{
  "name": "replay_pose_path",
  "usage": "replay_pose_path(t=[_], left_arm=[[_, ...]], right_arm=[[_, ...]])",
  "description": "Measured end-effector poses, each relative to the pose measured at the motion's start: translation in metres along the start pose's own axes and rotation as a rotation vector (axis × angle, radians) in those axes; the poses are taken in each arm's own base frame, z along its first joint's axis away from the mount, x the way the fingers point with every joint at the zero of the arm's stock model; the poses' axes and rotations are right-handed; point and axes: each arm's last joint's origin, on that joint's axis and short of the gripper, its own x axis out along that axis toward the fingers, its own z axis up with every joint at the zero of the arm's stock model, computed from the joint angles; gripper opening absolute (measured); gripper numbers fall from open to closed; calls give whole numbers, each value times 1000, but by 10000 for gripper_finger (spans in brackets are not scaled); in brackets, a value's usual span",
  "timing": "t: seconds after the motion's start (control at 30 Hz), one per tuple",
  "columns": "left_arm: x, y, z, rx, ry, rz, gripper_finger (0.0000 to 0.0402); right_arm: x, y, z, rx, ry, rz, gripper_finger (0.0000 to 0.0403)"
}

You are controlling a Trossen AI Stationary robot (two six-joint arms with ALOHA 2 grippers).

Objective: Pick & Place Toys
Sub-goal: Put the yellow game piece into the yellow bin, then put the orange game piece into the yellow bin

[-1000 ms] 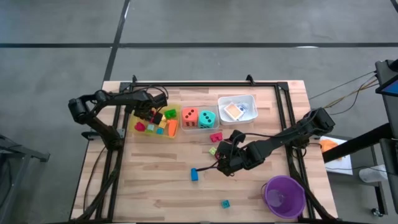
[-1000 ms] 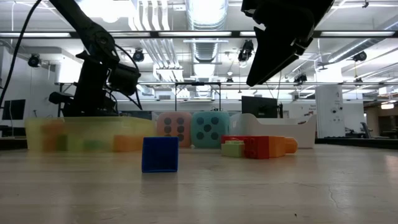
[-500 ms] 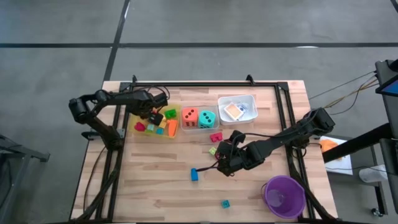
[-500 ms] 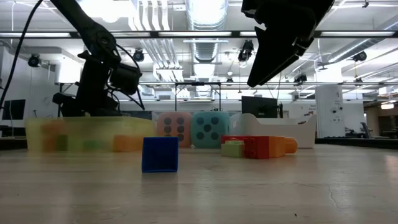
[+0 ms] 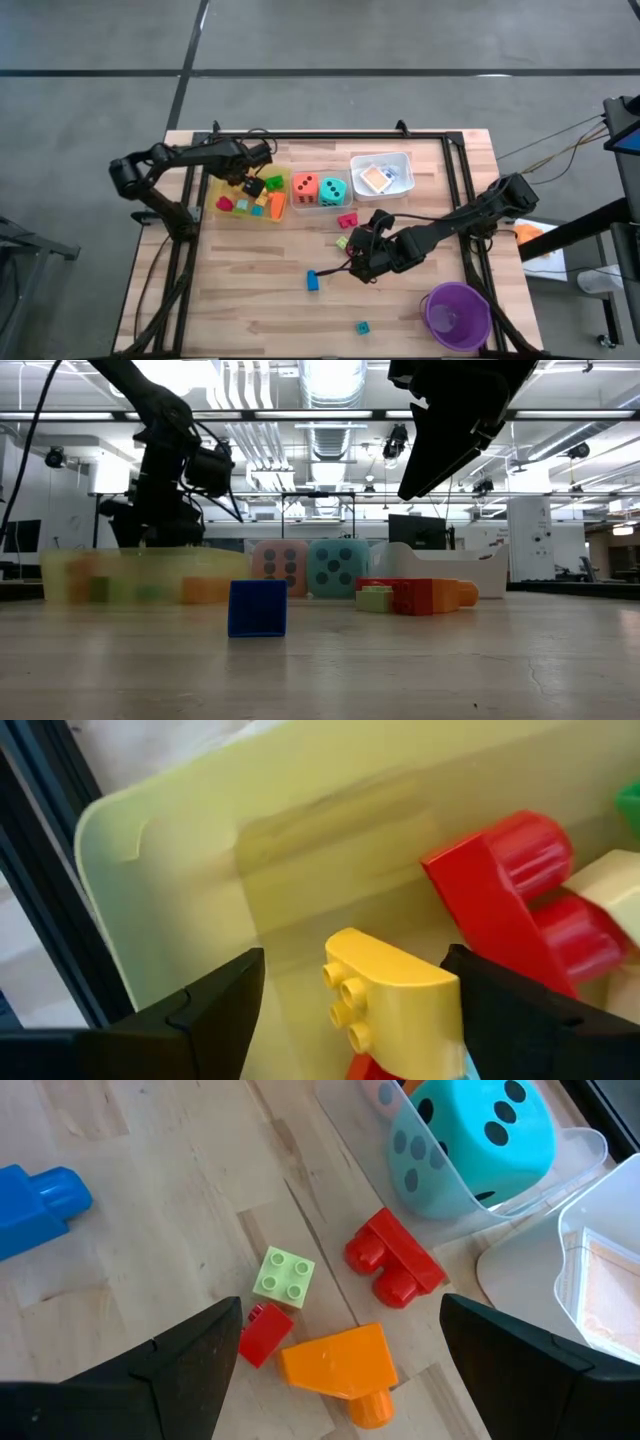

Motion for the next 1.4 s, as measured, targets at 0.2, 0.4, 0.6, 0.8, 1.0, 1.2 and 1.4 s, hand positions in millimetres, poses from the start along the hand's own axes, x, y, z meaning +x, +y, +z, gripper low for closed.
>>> replay_pose_path(t=[0.2, 0.4, 0.6, 0.8, 1.0, 1.2, 1.4], left_arm=[[-10, 4, -2, -11, -26, -36, 299], [-27, 15, -9, -29, -86, -80, 299], [-43, 22, -18, -26, -130, -147, 299], [-48, 21, -25, 8, -139, -156, 299], [-49, 19, -27, 31, -135, -156, 298], [-57, 10, -38, 102, -147, -210, 298], [-85, -16, -67, 168, -310, -363, 298]], right_arm=[[0, 0, 0, -2, -1, 0, 337], [0, 0, 0, -2, -1, 0, 337], [0, 0, 0, -1, -1, 0, 337], [0, 0, 0, 0, -1, 0, 337], [0, 0, 0, 20, 6, 8, 337], [0, 0, -2, 46, 36, 28, 337], [1, -2, -2, 238, 78, 34, 337]])
